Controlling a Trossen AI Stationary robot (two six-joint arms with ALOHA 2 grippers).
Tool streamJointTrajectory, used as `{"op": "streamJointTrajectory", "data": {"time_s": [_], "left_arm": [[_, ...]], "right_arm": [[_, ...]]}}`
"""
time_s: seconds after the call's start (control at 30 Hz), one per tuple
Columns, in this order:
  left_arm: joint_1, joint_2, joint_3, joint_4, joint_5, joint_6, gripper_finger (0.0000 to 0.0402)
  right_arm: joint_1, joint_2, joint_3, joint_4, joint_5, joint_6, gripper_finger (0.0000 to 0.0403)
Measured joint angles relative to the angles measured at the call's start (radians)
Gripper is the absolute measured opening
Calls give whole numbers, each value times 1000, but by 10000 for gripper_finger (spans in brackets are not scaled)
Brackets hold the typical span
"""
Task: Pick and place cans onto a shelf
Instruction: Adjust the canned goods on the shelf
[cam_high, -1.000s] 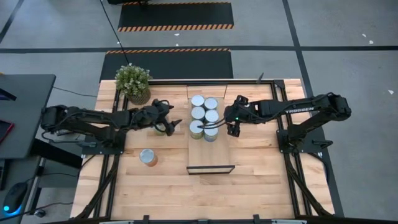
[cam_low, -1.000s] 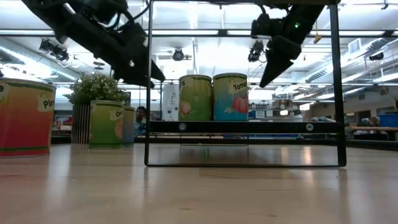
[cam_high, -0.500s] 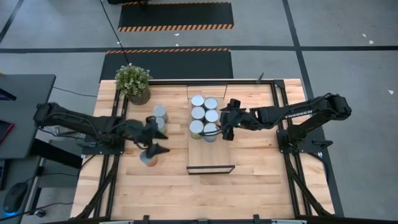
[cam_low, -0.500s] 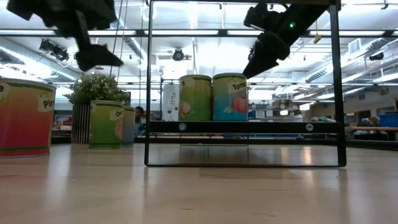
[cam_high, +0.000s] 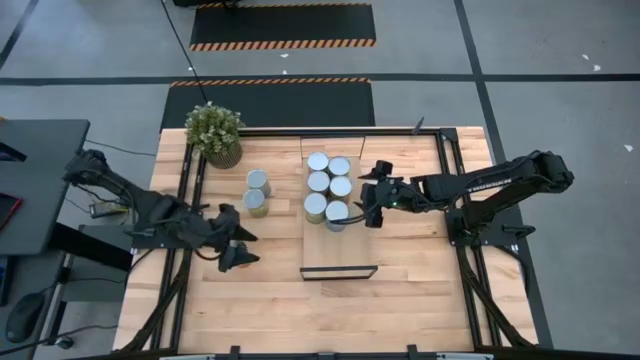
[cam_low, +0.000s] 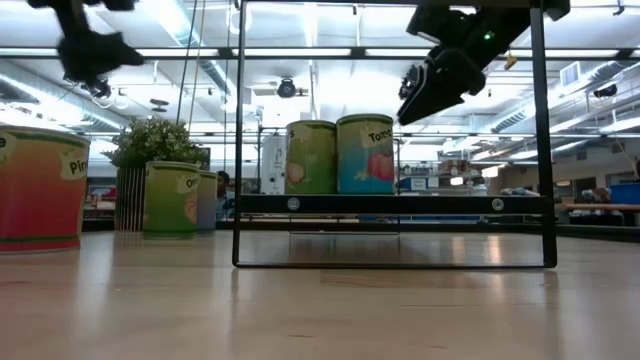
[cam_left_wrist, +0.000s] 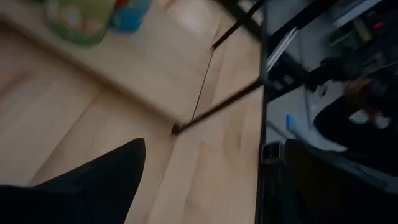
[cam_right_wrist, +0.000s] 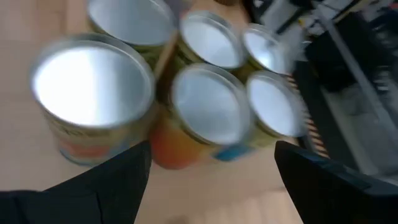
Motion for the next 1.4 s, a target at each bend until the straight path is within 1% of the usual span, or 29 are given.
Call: {"op": "streamJointTrajectory", "data": {"time_s": [0.07, 0.23, 0.27, 0.33, 0.43, 0.5, 0.6, 0.7, 0.8, 0.9, 1.0, 1.1, 1.27, 1.4], "left_arm": [[-39, 3, 47, -105, -10, -55, 389], [-149, 39, 163, -339, -38, -234, 389], [-172, 52, 179, -382, -43, -269, 389], [-217, 76, 199, -456, -46, -346, 389], [-277, 107, 203, -477, -34, -447, 389], [-309, 121, 203, -486, -2, -516, 389], [-345, 137, 203, -502, 38, -620, 389], [-376, 145, 203, -522, 55, -692, 389], [-395, 145, 203, -541, 48, -730, 389], [-407, 151, 196, -550, 40, -764, 389], [-409, 187, 192, -561, 40, -766, 389], [-409, 230, 192, -560, 51, -764, 389], [-412, 287, 191, -562, 112, -766, 389], [-420, 332, 191, -575, 123, -767, 389]], "right_arm": [[0, -28, 0, -25, 23, -3, 348], [-1, -90, -9, -86, 21, 64, 348], [1, -101, -21, -89, 8, 73, 348], [7, -122, -55, -66, -60, 86, 348], [37, -137, -129, 43, -128, 81, 348], [74, -135, -176, 103, -137, 67, 348], [130, -121, -208, 171, -120, 59, 348], [183, -100, -215, 221, -58, 19, 348], [229, -71, -217, 298, 13, -92, 348], [243, -35, -217, 388, 38, -233, 348], [234, 2, -217, 477, 30, -350, 348], [221, 38, -217, 556, -14, -435, 348], [202, 97, -217, 661, -34, -544, 348], [170, 144, -217, 716, -28, -591, 348]]}}
